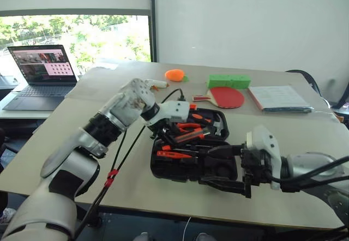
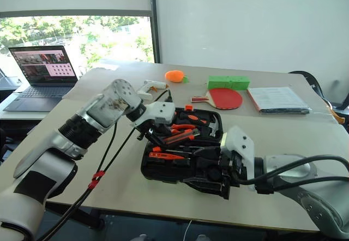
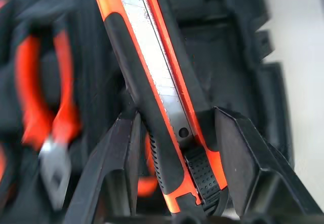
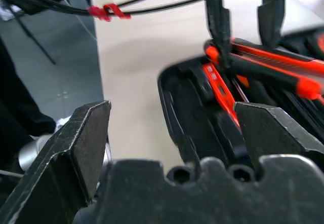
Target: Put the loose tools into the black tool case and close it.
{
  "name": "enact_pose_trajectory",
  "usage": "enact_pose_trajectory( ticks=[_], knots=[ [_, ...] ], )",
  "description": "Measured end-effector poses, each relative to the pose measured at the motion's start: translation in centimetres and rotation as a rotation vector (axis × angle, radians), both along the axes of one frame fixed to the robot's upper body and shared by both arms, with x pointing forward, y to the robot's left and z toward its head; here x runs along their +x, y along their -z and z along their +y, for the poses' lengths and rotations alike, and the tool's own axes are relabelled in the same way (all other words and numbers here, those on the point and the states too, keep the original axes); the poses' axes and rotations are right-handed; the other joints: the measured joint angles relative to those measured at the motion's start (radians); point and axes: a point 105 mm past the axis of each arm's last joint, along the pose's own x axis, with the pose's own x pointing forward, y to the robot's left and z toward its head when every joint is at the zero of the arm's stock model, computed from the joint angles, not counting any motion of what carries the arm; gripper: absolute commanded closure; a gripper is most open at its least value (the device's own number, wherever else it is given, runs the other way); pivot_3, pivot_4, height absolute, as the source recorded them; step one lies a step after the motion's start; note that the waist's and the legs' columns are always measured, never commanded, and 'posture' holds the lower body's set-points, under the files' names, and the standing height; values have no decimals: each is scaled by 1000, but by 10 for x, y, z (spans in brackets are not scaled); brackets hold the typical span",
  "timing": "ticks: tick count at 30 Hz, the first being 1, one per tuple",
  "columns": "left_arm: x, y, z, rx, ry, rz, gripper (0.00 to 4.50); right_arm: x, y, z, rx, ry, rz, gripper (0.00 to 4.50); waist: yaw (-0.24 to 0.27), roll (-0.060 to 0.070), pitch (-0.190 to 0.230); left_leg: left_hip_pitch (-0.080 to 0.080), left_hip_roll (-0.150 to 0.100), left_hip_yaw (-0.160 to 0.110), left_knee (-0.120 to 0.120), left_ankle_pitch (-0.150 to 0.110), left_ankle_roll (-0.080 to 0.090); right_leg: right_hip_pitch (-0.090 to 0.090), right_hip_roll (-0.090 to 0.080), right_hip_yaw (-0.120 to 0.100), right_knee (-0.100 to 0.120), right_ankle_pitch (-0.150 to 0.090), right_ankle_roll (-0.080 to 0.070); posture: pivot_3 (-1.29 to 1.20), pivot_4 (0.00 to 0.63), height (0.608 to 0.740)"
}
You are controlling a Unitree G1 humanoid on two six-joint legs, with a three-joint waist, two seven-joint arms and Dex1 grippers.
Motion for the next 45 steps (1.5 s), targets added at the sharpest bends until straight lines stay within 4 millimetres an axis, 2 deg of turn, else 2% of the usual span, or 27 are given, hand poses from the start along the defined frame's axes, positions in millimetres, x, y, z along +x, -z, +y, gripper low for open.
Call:
enact_pose_trajectory(
  ticks=[4, 8, 13, 25, 26, 27, 30, 32, 37, 40, 41, 42, 45],
  knots=[
    [-16, 33, 4, 103, 28, 68, 2717, 1, 6, -14, -22, 77, -7, 0, -1, 0, 0, 3, 0, 0, 1, 1, 0, 2, 0, 1, 2, 0, 0, 0, 150, 736],
    [-18, 33, 4, 132, 38, 34, 2717, -3, 6, -17, -20, 105, -21, 0, 3, 0, 0, 5, 0, 0, 3, 1, 0, 5, 0, 1, 2, 1, 0, 0, 150, 736],
    [-17, 44, -2, 160, 69, -1, 2717, -3, 6, -19, -12, 128, -31, 0, 5, 0, 0, 5, 0, 0, 3, 1, 0, 5, 0, 1, 2, 1, 0, 0, 150, 736],
    [-15, 47, -8, 164, 139, -9, 2717, 0, 8, -25, -23, 161, -56, 0, 6, 2, -1, 5, -1, 0, 2, 1, 0, 5, 0, 0, 1, 1, 0, 0, 150, 736],
    [-15, 47, -7, 165, 140, -10, 1776, 0, 8, -25, -21, 162, -57, 0, 6, 2, -1, 5, 0, -1, 2, 1, 0, 5, 0, 0, 1, 1, 0, 0, 150, 736],
    [-15, 46, -7, 165, 148, -12, 1593, 0, 8, -25, -20, 163, -57, 0, 6, 2, -1, 5, 0, -1, 2, 1, 0, 5, 0, 0, 1, 1, 0, 0, 150, 736],
    [-15, 42, -3, 145, 146, 6, 505, 1, 8, -24, -14, 164, -60, 0, 6, 3, -1, 4, 0, -1, 2, 1, 0, 5, 0, 1, 1, 1, 0, 0, 150, 736],
    [-17, 37, 0, 114, 130, 37, 50, 1, 8, -24, -11, 163, -59, 0, 5, 3, -1, 4, 0, -2, 2, 1, 0, 5, 0, 1, 1, 1, 0, 0, 150, 736],
    [-23, 14, -5, 21, 170, 63, 50, 2, 8, -24, -10, 164, -59, 0, 5, 3, -1, 4, 0, -3, 2, 1, 0, 5, 0, 1, 1, 1, 0, 0, 150, 736],
    [-13, -3, -3, -26, 161, 8, 754, 3, 11, -25, -20, 165, -62, 0, 5, 3, -2, 5, -1, -2, 2, 1, 0, 6, 0, 1, 1, 1, 0, 0, 150, 736],
    [-10, -2, -3, -28, 155, 0, 1211, 4, 12, -26, -24, 166, -63, 0, 5, 3, -2, 5, -1, -1, 2, 1, 0, 5, 0, 1, 1, 1, 0, 0, 150, 736],
    [-9, 0, -3, -28, 153, -4, 1487, 4, 13, -26, -25, 167, -60, 0, 5, 3, -2, 5, -1, -1, 2, 1, 0, 6, 0, 1, 1, 1, 0, 0, 150, 736],
    [-7, 15, -6, -32, 151, 14, 2628, 6, 15, -28, -28, 175, -59, 0, 5, 3, -1, 4, -1, -1, 2, 1, 0, 5, 0, 1, 1, 1, 0, 0, 150, 736]
  ],
)
